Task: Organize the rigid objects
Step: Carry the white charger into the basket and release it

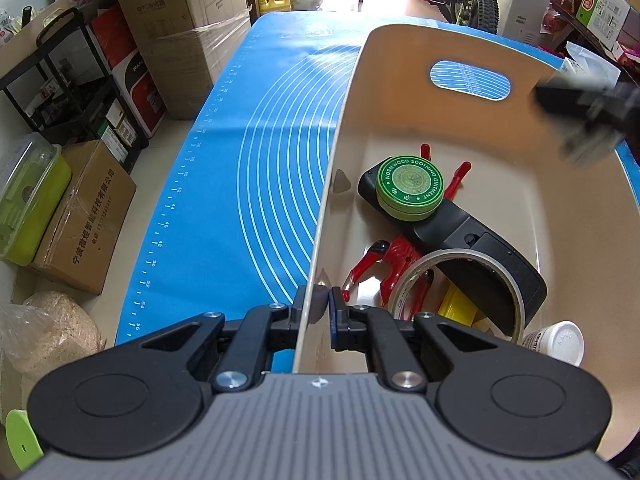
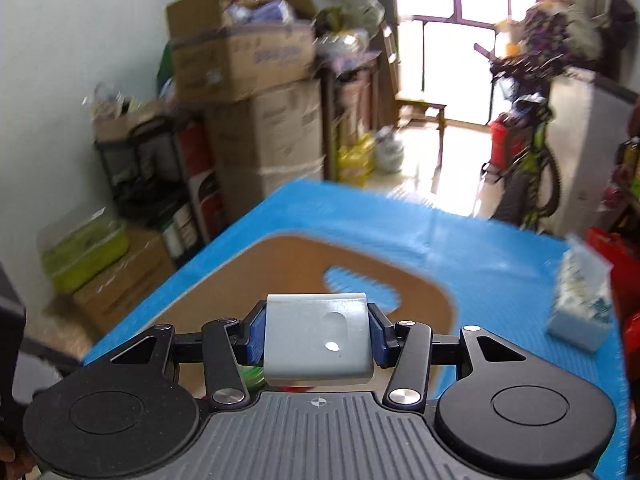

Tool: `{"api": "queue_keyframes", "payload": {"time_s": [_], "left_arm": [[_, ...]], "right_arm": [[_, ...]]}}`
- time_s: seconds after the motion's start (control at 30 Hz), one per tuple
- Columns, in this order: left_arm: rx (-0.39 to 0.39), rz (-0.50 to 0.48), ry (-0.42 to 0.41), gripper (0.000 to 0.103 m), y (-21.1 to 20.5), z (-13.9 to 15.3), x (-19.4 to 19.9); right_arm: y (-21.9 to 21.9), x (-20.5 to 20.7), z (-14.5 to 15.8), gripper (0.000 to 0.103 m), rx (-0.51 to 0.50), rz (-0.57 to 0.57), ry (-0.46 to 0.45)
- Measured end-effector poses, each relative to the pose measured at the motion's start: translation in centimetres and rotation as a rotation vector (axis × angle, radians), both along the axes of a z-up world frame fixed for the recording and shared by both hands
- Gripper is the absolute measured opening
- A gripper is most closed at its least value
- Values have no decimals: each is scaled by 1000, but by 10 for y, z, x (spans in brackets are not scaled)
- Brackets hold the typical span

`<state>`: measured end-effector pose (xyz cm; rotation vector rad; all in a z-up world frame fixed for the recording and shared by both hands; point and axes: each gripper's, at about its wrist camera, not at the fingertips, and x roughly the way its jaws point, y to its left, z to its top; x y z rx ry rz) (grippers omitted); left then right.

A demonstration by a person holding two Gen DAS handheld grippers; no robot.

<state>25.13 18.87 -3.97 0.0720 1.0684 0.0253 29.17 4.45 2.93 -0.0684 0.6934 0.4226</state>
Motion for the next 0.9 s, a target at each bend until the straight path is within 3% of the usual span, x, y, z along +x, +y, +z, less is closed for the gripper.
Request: {"api": "queue_keyframes", "payload": {"time_s": [0.23,0.43,0.5,0.63,0.7,0.77,0.83,0.9], "left_arm": [[2,0,1,11,-1,0,1],[8,1,3,12,-2,0,1],[9,2,2,13,-2,-1,1],[20,9,1,14,-3,1,0],[29,8,-8,24,-6,5,-1],[22,11,-43,60,-9,14,-5],[25,14,-80,70,-13,23,-9],[27,12,-97,71,-17,29,-13]], "right_arm": [[41,-3,-33,55,-95,73,146],[44,0,-40,55,-102,61,191],[41,0,-39,57,-87,46,188],[27,-7,-28,72,-46,20,148],[19,-12,-20,78,-20,4,129],[10,-18,-11,84,-1,-18,101],[3,-24,-2,88,18,-35,75],[-6,-30,8,95,28,-54,51]]}}
